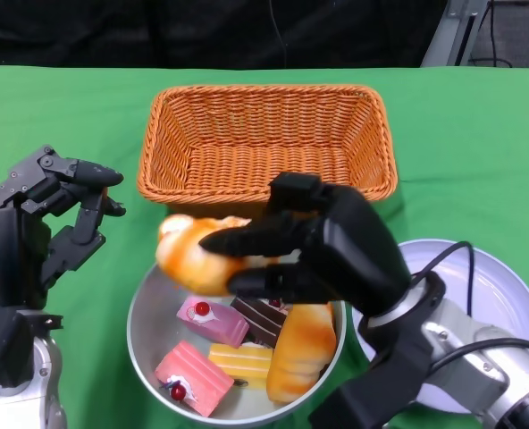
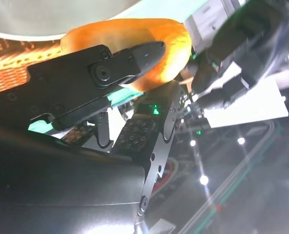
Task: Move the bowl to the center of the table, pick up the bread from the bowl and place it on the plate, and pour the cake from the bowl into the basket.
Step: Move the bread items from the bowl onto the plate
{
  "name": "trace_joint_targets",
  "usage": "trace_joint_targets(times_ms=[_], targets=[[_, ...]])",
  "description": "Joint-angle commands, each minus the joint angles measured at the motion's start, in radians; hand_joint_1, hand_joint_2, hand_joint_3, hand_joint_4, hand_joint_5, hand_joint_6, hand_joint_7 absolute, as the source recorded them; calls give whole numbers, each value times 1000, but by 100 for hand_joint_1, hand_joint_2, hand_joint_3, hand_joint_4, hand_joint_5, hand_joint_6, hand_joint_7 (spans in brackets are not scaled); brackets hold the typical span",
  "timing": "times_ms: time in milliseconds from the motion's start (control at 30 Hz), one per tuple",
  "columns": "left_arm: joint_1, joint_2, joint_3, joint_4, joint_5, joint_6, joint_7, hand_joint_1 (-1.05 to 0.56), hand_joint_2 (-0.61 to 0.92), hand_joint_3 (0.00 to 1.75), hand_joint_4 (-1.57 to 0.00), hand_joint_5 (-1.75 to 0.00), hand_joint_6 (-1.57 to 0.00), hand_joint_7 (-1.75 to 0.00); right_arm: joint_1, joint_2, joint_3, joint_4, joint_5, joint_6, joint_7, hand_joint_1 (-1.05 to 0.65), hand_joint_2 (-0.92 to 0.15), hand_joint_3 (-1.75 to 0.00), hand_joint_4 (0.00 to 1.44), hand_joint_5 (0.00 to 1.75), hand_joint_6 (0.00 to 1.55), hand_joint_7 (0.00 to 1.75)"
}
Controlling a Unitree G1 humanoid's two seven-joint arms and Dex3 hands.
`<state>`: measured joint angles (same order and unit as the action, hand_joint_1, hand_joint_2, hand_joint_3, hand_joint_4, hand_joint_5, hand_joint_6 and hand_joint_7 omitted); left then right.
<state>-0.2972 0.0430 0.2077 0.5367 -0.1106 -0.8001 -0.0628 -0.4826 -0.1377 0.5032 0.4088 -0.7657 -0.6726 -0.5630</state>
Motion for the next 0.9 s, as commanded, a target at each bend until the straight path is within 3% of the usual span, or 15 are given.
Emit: trace_joint_targets(times_ms=[33,300,467,900], targets=[[-7,24,13,11,-4,-7,5,-11,76,69,-82,-143,-90,-98,24,-23,-44,-38,35,-32,3,-12,-85,-1,87,126,122,20],[-11,27,12,17,-6,-1,10,-12,76,67,-83,-144,-90,-100,99,-41,-122,-145,101,-43,69,-9,-80,0,88,129,118,33],[-8,31,11,14,-4,0,8,-11,76,68,-82,-144,-89,-100,180,-50,-179,-240,123,14,126,-12,-82,-1,86,131,99,74],[-9,41,17,18,-10,4,6,-11,74,71,-84,-143,-90,-100,341,-75,-299,-403,212,53,246,-9,-84,-3,85,126,95,81]])
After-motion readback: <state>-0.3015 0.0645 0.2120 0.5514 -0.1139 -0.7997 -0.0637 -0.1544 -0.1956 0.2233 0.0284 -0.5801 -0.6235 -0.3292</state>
